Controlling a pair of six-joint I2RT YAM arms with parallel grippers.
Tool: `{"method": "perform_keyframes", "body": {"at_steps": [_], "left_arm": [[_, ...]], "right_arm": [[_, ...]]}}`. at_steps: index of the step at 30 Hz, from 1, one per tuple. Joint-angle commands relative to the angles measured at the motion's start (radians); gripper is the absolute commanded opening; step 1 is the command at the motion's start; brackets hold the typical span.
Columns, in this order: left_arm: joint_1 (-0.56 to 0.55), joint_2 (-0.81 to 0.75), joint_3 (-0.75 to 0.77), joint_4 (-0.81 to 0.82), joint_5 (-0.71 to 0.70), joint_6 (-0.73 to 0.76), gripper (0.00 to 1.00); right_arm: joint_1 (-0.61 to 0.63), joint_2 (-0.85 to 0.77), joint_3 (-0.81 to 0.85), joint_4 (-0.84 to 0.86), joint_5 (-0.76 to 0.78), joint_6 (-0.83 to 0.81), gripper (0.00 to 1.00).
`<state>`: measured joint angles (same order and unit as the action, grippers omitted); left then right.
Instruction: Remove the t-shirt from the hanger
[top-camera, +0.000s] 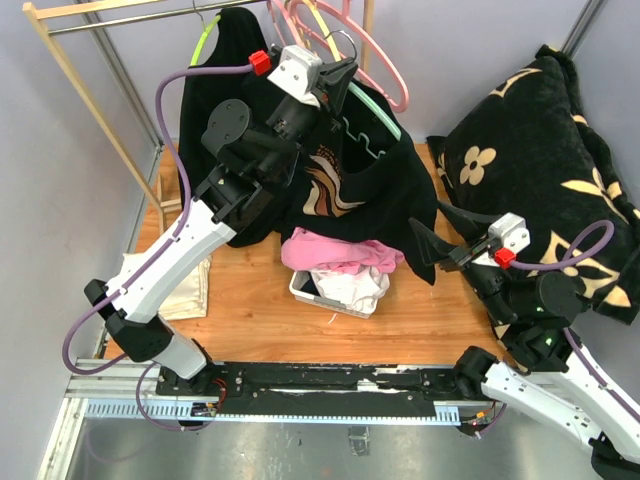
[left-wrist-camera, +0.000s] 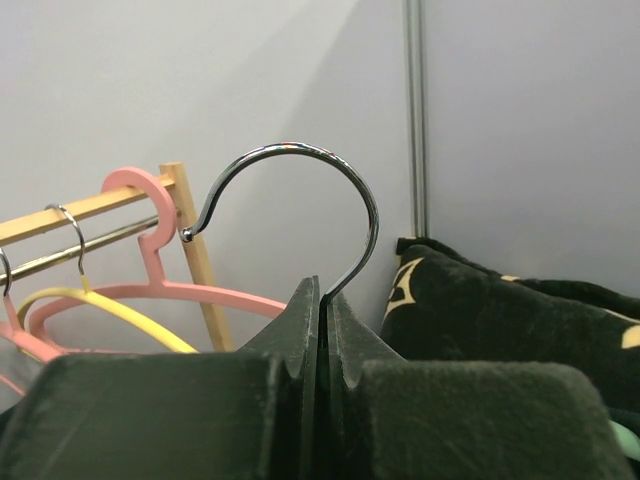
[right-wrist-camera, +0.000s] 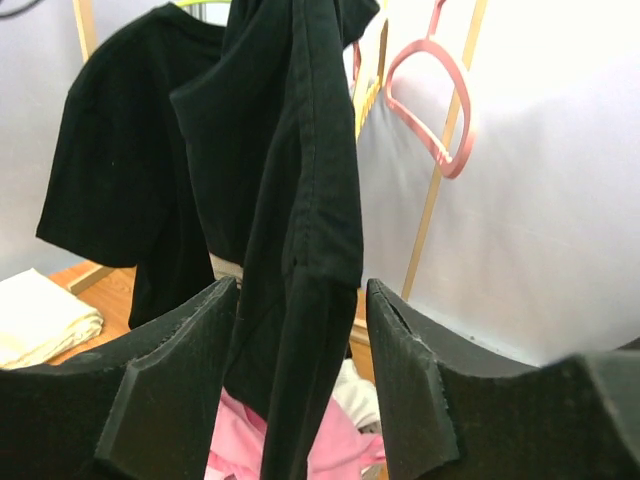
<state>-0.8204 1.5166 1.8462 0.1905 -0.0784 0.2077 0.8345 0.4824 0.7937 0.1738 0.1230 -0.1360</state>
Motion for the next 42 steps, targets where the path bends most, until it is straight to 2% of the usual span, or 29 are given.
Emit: {"method": "perform_keyframes", "body": {"at_steps": [1,6,9,11,12,18,23,25,29,34,36,39,42], "left_arm": [[0.007,0.004,0.081,0.044,-0.009,0.026,0.0],[0.01,0.005,0.106,0.035,-0.011,0.034,0.01],[0.012,0.003,0.115,0.032,-0.01,0.037,0.01],[0.013,0.004,0.123,0.027,-0.012,0.041,0.01],[0.014,0.005,0.129,0.024,-0.015,0.042,0.01],[0.033,0.031,0.206,-0.014,-0.043,0.05,0.01],[0.065,0.063,0.288,-0.056,-0.083,0.039,0.0],[0.079,0.067,0.309,-0.064,-0.09,0.026,0.0],[0.09,0.063,0.309,-0.063,-0.09,0.014,0.0],[0.09,0.051,0.275,-0.067,-0.058,-0.005,0.01],[0.09,0.04,0.244,-0.059,-0.05,-0.012,0.0],[0.09,0.03,0.214,-0.054,-0.037,-0.019,0.0],[0.09,0.02,0.184,-0.054,-0.022,-0.031,0.0]], "right_arm": [[-0.003,-0.024,-0.021,-0.011,0.038,0.03,0.52],[-0.002,-0.035,-0.032,-0.019,0.065,0.032,0.37],[-0.002,-0.037,-0.038,-0.021,0.087,0.035,0.2],[-0.002,-0.036,-0.043,-0.021,0.103,0.037,0.05],[-0.002,-0.037,-0.045,-0.02,0.114,0.039,0.01],[-0.002,-0.046,-0.08,-0.011,0.252,0.067,0.01],[-0.002,-0.029,-0.107,-0.019,0.494,0.093,0.01],[-0.002,-0.018,-0.114,-0.025,0.536,0.098,0.01],[-0.004,-0.005,-0.124,-0.02,0.514,0.101,0.01],[-0.005,-0.004,-0.115,-0.001,0.386,0.069,0.11],[-0.006,-0.007,-0.107,0.002,0.34,0.052,0.22],[-0.004,-0.019,-0.1,0.019,0.257,0.023,0.44],[-0.005,-0.038,-0.096,0.052,0.177,-0.012,0.57]]}}
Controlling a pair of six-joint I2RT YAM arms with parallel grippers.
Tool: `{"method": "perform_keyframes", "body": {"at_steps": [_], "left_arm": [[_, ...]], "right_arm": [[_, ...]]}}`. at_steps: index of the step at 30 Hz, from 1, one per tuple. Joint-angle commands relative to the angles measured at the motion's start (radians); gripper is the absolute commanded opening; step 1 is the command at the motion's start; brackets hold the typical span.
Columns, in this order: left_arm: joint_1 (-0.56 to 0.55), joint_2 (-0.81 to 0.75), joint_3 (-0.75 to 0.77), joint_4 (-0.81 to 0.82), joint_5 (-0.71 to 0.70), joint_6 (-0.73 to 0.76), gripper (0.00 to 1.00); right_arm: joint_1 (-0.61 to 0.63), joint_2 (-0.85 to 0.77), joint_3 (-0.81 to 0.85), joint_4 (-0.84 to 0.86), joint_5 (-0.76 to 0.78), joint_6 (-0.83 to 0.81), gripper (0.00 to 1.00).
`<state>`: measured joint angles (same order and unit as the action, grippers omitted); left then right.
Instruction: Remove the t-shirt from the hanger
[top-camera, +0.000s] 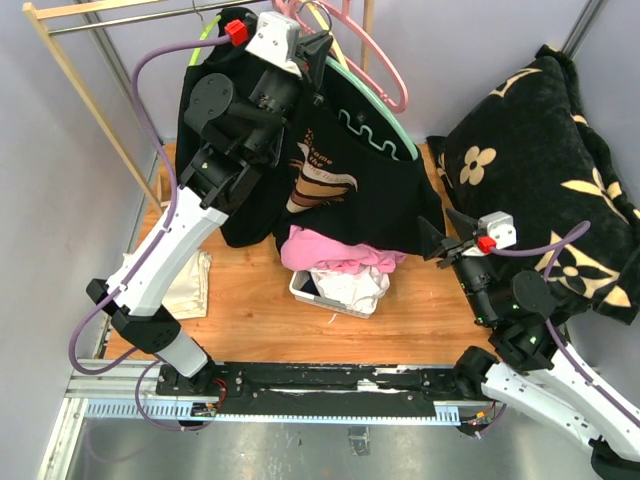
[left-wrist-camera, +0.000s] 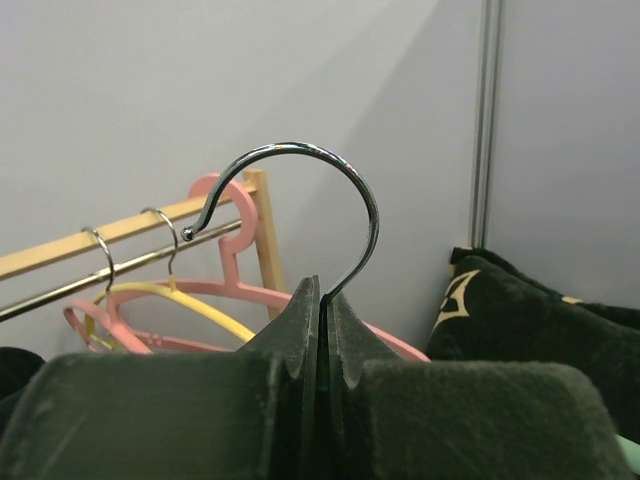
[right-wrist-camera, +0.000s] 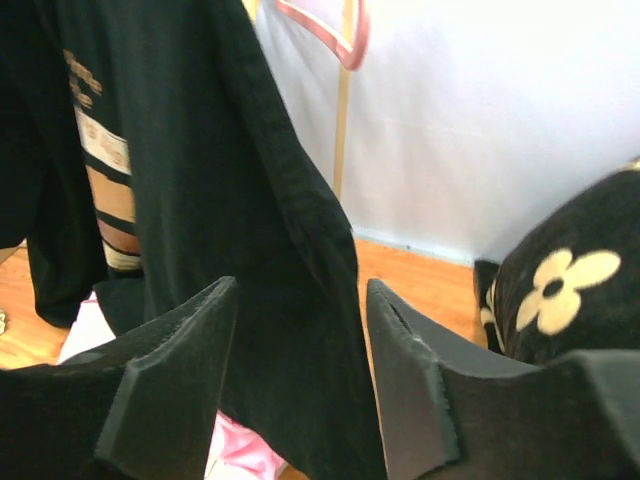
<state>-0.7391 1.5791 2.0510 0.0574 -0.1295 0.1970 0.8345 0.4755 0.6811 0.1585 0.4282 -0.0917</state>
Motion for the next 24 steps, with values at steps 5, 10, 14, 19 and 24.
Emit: {"method": "perform_keyframes", "body": {"at_steps": [5,10,14,19,24], "left_arm": [[0.009,-0.066,-0.085,0.089,0.063,-0.049,0.0],[0.009,-0.09,-0.127,0.102,0.082,-0.068,0.0],[0.009,-0.102,-0.137,0.105,0.095,-0.077,0.0],[0.009,-0.112,-0.137,0.102,0.111,-0.088,0.01],[0.009,-0.118,-0.13,0.098,0.114,-0.101,0.01]], "right_arm": [[-0.004,-0.018,0.058,0.074,-0.223,-0.095,0.61],[-0.004,0.033,0.088,0.075,-0.234,-0.115,0.59],[-0.005,0.069,0.096,0.092,-0.227,-0.122,0.52],[-0.005,0.107,0.098,0.105,-0.205,-0.131,0.37],[-0.005,0.107,0.079,0.13,-0.192,-0.128,0.09]]}}
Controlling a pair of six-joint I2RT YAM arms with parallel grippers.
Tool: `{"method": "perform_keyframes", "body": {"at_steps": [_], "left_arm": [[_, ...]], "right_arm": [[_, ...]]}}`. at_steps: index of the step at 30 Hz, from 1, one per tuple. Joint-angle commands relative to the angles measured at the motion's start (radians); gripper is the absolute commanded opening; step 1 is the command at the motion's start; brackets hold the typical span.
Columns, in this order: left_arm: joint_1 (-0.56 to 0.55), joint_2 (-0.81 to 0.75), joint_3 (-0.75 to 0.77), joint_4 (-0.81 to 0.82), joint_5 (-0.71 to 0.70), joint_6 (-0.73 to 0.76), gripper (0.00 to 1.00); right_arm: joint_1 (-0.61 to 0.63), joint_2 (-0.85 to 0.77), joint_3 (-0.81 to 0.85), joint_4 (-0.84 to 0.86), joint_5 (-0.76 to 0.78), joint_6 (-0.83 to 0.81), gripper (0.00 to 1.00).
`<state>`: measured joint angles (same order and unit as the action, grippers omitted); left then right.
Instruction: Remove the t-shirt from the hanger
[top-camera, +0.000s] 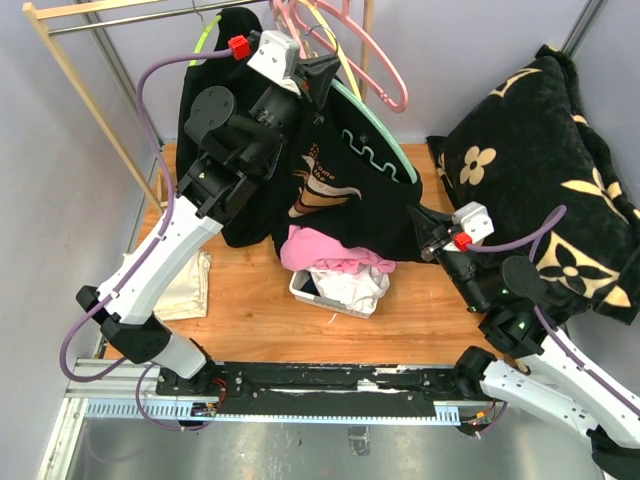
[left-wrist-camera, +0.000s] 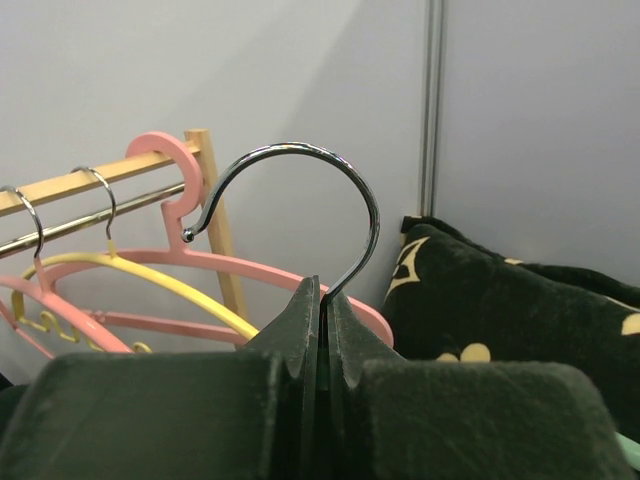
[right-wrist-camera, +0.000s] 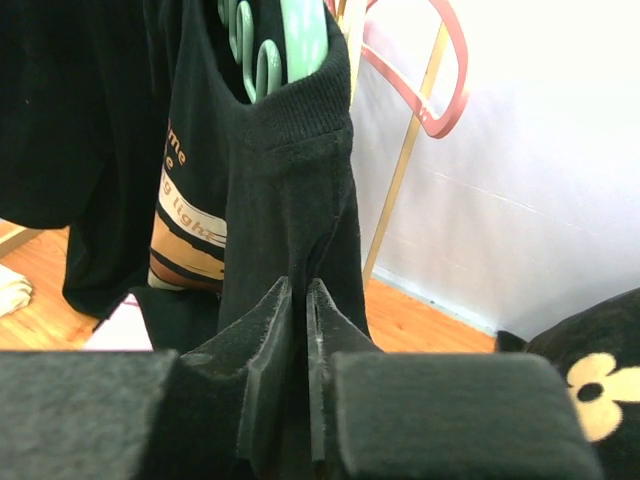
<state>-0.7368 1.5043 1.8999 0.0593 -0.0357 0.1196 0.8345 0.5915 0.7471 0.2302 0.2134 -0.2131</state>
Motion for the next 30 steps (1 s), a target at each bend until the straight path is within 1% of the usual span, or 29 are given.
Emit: {"method": "perform_keyframes", "body": {"at_steps": [1,4,12,20,21,22,24,26,27,30], "left_arm": [[0.007,-0.043,0.025,0.095,0.018,-0.027,0.01],[0.007,-0.038,0.042,0.094,-0.003,-0.033,0.01],[0.007,-0.004,0.143,0.079,-0.077,-0.037,0.01],[0.007,-0.002,0.135,0.083,-0.068,-0.052,0.0],[0.007,-0.004,0.128,0.085,-0.058,-0.051,0.0],[0.007,-0.008,0.116,0.089,-0.046,-0.053,0.01],[0.007,-0.02,0.087,0.101,-0.027,-0.056,0.0],[0.007,-0.029,0.057,0.106,-0.011,-0.056,0.01],[0.007,-0.036,0.04,0.11,-0.003,-0.055,0.0],[0.007,-0.062,-0.042,0.13,0.032,-0.039,0.01]], "right_arm": [[-0.005,-0.015,0.009,0.06,0.025,-0.005,0.05],[-0.005,-0.028,-0.008,0.061,0.035,0.008,0.01],[-0.005,-0.083,-0.089,0.056,0.074,0.063,0.01],[-0.006,-0.085,-0.099,0.056,0.069,0.078,0.01],[-0.005,-0.083,-0.096,0.054,0.068,0.078,0.02],[-0.005,-0.084,-0.093,0.052,0.066,0.078,0.09],[-0.005,-0.085,-0.084,0.046,0.064,0.075,0.26],[-0.005,-0.087,-0.068,0.036,0.065,0.064,0.37],[-0.005,-0.091,-0.057,0.02,0.068,0.054,0.41],[-0.006,-0.107,-0.025,-0.015,0.084,0.026,0.49]]}}
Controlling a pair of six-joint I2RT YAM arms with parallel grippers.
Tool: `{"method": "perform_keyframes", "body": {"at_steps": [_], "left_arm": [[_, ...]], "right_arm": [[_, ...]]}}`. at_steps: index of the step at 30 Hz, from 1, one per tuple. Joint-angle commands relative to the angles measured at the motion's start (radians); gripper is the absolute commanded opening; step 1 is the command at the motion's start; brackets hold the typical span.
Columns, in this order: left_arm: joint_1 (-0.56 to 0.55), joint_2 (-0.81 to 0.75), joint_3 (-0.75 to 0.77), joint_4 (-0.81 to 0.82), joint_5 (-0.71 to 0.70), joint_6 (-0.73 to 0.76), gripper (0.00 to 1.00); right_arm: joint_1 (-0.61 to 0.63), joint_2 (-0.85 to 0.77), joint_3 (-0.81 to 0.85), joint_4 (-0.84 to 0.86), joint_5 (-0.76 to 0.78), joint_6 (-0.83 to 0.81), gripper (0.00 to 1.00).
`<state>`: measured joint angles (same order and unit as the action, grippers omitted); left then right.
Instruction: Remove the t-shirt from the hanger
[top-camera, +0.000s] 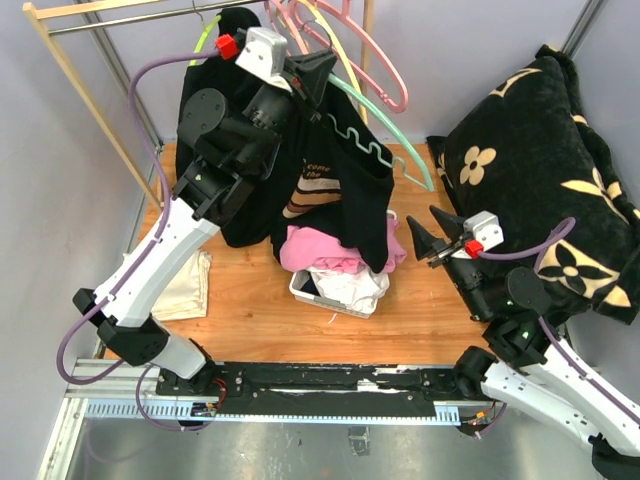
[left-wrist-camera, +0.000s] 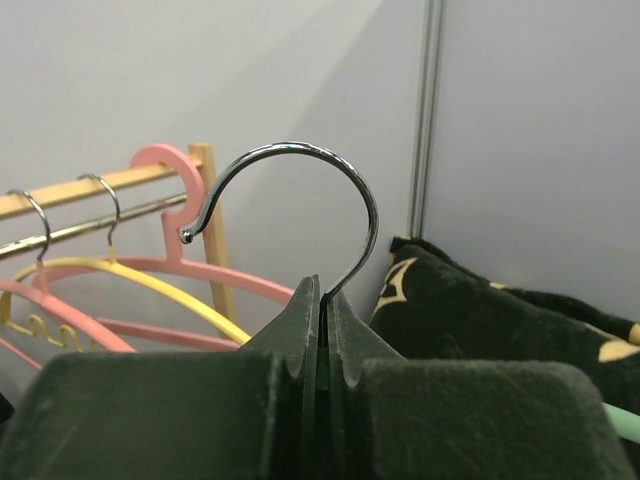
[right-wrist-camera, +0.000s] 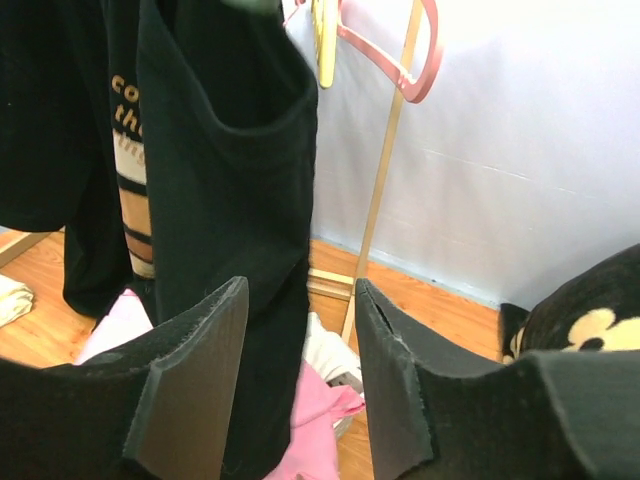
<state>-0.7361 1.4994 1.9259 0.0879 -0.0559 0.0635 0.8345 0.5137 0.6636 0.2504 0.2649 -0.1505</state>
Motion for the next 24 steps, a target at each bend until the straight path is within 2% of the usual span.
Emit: {"method": "perform_keyframes", "body": {"at_steps": [1,6,12,24], "left_arm": [[0.006,-0.069,-0.097,0.114,0.059,0.022,0.0],[0.006,-0.112,-0.225,0.137,0.048,0.043,0.0],[-0.002,-0.136,-0.319,0.147,0.065,0.06,0.01],[-0.06,-0.103,-0.337,0.127,0.071,0.105,0.0]], "right_arm": [[-0.005,-0.039,0.068,-0.044,0.04,-0.05,0.5],[-0.005,-0.091,0.104,-0.088,0.071,-0.09,0.59],[-0.006,-0.116,0.158,-0.115,0.037,-0.104,0.61],[-0.005,0.128,0.407,-0.289,-0.215,-0.015,0.61]]}}
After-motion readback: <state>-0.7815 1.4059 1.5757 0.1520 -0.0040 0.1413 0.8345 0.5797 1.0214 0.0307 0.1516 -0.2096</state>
